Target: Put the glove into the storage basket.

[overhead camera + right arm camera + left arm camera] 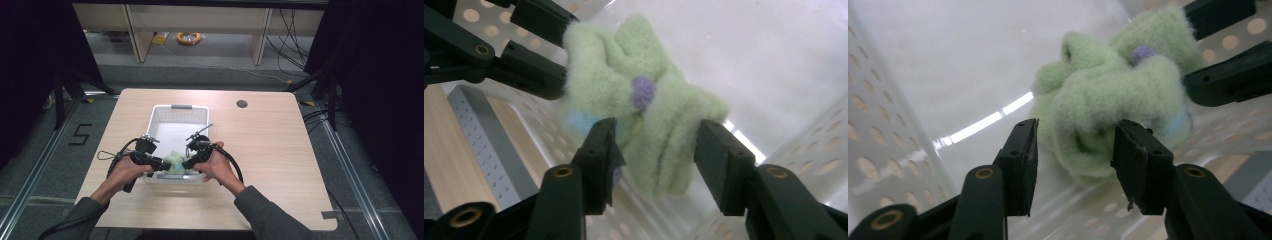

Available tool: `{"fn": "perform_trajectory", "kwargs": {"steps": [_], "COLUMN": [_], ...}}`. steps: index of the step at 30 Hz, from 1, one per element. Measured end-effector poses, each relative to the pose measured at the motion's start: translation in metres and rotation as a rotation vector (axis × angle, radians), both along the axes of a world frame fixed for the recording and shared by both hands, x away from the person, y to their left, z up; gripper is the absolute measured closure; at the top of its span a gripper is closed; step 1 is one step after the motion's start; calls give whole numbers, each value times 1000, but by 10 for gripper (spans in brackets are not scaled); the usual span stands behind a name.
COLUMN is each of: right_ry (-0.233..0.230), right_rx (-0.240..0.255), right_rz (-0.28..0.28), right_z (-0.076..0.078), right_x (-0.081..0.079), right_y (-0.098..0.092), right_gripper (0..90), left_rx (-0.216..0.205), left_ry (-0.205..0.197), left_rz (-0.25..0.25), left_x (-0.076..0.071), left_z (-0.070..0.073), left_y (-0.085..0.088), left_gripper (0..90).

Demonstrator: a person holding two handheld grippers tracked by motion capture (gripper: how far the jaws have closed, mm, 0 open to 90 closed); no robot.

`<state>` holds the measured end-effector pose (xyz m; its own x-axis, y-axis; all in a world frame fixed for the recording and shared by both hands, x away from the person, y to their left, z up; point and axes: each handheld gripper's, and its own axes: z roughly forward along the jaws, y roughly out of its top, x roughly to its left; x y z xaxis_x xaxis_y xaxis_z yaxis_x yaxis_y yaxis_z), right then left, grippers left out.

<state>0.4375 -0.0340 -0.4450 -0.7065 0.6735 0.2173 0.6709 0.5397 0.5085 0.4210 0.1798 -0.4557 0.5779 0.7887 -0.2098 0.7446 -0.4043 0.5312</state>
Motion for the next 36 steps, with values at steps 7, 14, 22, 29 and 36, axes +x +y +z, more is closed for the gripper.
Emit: {"fn": "perform_trajectory", "kwargs": {"steps": [7,14,22,29,36], "right_ry": [-44,-80,-100,-154,-176], "right_rx": [3,54,89,114,162], "right_rz": [5,24,18,0,11], "right_z": [18,35,39,44,46], "right_x": [-4,-6,-13,-21,-29], "right_y": [-4,-18,-37,-58,-83], "right_gripper": [402,400,373,346,335], "left_rx": [18,-35,-103,-206,-235], "left_ry": [-39,-66,-88,-69,-96], "left_rz": [20,61,43,40,4], "left_x": [-1,-5,-23,-40,-58], "left_z": [7,18,27,31,36], "left_y": [1,6,4,-3,-21], "left_gripper": [459,390,348,304,266]}}
